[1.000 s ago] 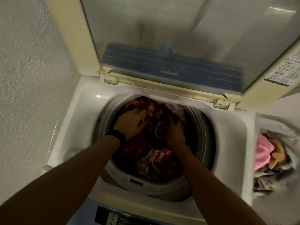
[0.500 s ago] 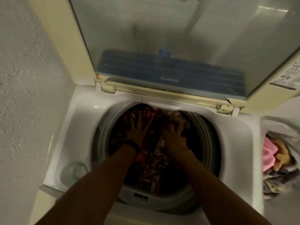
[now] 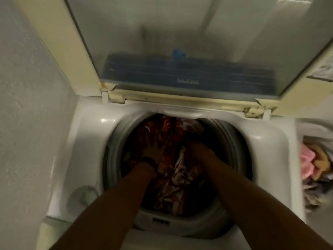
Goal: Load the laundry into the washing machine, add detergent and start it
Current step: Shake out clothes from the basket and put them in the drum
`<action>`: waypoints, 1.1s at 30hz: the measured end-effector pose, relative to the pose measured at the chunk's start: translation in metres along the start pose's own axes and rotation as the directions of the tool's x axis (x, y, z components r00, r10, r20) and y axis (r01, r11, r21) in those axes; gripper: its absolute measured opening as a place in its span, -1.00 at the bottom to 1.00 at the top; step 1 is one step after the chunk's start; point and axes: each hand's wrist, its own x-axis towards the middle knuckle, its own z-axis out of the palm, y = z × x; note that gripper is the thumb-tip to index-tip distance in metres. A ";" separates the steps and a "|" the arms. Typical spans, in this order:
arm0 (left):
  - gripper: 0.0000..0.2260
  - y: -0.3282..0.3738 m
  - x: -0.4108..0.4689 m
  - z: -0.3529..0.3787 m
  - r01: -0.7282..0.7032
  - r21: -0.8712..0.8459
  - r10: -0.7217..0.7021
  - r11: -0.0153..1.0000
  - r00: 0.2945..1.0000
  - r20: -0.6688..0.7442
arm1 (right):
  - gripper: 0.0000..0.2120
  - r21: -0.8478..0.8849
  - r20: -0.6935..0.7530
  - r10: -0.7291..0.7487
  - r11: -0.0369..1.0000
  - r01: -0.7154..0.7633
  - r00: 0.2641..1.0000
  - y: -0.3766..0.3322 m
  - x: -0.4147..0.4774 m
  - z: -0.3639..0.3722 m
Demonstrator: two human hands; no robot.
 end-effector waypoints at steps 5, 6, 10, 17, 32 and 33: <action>-0.32 0.033 -0.055 -0.053 -0.253 0.088 0.266 0.964 0.940 -0.212 | -0.28 0.020 -0.328 -0.089 0.995 0.101 0.940 0.006 -0.103 -0.014; -0.39 0.044 -0.071 -0.066 -0.283 0.075 0.293 0.956 0.913 -0.283 | -0.25 0.036 -0.374 -0.093 0.993 0.115 0.923 0.008 -0.126 -0.017; -0.47 0.097 -0.125 -0.117 -0.370 0.014 0.347 0.929 0.855 -0.384 | -0.22 0.121 -0.603 -0.096 0.970 0.210 0.792 0.035 -0.212 -0.024; -0.62 0.211 -0.175 -0.149 -0.559 -0.009 0.491 0.829 0.736 -0.466 | -0.51 0.289 -0.820 0.099 0.922 0.258 0.564 0.138 -0.301 -0.026; -0.81 0.417 -0.142 -0.093 -0.533 -0.069 0.472 0.843 0.796 -0.379 | -0.64 0.516 -0.621 0.210 0.835 0.191 0.755 0.338 -0.215 -0.005; -0.79 0.422 -0.136 -0.086 -0.510 -0.092 0.453 0.855 0.822 -0.346 | -0.63 0.497 -0.591 0.175 0.848 0.185 0.787 0.343 -0.201 -0.001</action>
